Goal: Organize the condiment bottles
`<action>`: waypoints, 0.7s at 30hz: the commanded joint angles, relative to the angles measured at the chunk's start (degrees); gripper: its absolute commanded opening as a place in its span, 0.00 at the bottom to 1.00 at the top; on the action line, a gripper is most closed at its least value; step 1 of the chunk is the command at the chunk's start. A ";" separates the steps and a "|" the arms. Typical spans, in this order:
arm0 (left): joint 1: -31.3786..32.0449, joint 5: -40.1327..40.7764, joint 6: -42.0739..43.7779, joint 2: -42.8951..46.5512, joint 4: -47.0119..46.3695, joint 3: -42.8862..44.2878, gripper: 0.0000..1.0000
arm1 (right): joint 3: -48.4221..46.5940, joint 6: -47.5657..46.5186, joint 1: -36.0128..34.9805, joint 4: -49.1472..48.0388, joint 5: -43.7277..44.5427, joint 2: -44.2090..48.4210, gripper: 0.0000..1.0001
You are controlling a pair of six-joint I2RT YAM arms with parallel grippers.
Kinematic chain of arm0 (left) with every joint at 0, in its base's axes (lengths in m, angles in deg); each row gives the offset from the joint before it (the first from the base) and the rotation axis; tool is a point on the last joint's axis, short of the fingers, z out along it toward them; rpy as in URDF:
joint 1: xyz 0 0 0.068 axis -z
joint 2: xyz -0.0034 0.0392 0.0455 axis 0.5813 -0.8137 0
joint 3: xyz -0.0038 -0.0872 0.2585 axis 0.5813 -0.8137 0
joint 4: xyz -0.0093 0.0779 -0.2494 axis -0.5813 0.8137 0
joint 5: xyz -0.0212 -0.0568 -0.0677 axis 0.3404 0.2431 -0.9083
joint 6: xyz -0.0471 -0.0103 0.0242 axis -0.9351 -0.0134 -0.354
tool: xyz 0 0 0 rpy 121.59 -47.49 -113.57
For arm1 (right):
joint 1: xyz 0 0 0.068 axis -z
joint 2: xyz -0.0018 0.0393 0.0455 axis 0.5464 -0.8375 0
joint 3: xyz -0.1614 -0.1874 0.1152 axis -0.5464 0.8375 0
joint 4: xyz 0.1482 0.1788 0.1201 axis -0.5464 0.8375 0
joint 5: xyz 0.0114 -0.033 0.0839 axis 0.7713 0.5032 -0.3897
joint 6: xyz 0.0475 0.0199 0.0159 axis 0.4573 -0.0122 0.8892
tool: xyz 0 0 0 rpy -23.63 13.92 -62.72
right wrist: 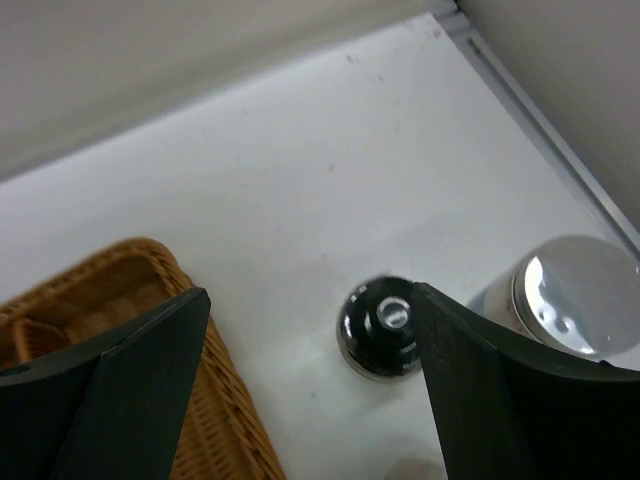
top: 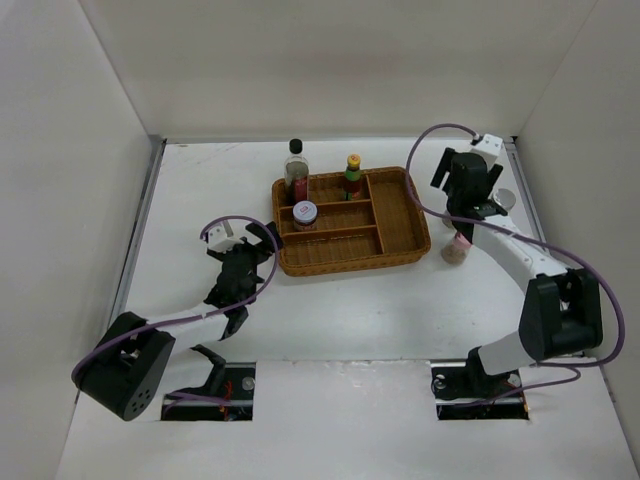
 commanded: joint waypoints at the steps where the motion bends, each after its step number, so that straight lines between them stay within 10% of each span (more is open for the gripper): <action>1: 0.38 -0.78 -0.89 0.68 -2.24 -0.43 1.00 | 0.72 1.87 1.55 1.43 2.00 0.23 0.88; 21: 0.65 -1.22 -1.42 0.15 -2.24 -0.26 1.00 | -4.11 5.65 7.09 4.68 -2.04 -11.19 0.88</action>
